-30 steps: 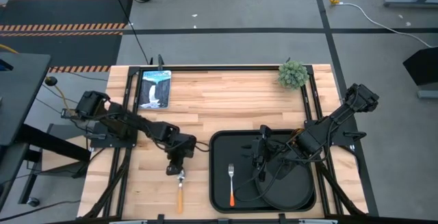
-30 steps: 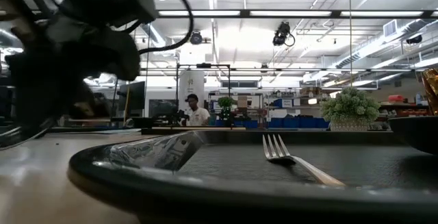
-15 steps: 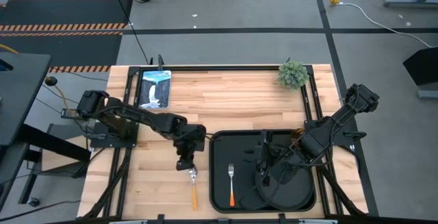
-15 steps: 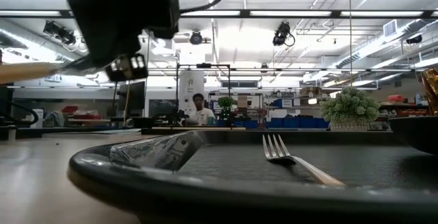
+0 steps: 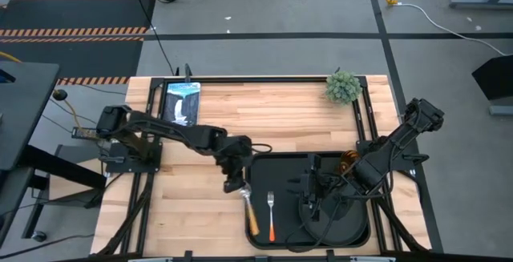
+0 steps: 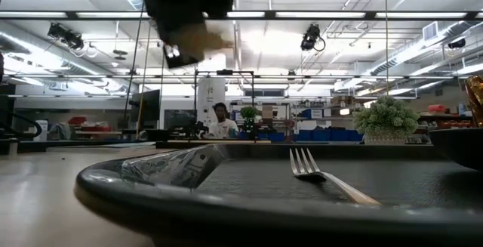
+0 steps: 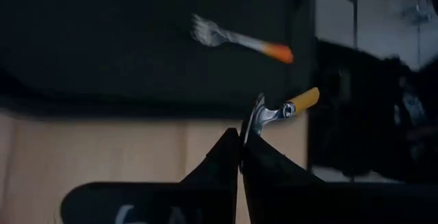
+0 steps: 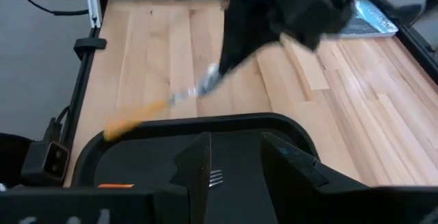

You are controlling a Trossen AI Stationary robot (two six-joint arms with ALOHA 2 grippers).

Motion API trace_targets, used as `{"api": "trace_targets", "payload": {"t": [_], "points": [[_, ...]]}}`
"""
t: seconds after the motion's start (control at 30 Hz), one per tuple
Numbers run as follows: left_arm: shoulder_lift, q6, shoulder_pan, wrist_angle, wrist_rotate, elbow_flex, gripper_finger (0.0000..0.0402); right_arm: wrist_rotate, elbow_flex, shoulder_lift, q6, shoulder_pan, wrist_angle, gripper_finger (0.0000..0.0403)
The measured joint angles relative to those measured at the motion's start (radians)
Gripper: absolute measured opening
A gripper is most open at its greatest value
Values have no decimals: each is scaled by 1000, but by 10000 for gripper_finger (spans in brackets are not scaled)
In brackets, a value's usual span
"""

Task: Pick and place plate/cup/fork/spoon on tray
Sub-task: Put the yellow spoon on the black tray

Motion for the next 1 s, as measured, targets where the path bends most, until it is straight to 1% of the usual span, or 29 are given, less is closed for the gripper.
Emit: {"api": "trace_targets", "payload": {"t": [0.13, 0.2, 0.3, 0.47, 0.53, 0.7, 1.0], "points": [[79, -17, 5, 57, -36, 23, 9, 14, 0, 0, -2, 1, -2, 134], [115, -17, 7, 79, -36, 52, 9, 14, -1, 0, -4, 1, -1, 134], [175, 5, 7, 48, -33, 114, 9, 13, -1, 0, -1, 3, -4, 134], [269, 88, 5, -82, -12, 222, 9, 13, -2, 0, 1, 8, 2, 134], [301, 106, 5, -93, -5, 248, 9, 13, -2, 0, 3, 10, 0, 134], [339, 130, 7, -101, 13, 282, 9, 13, -2, 0, 7, 12, 3, 134], [341, 160, 4, -129, 46, 284, 10, 14, -2, 0, 8, 12, 9, 134]]}}
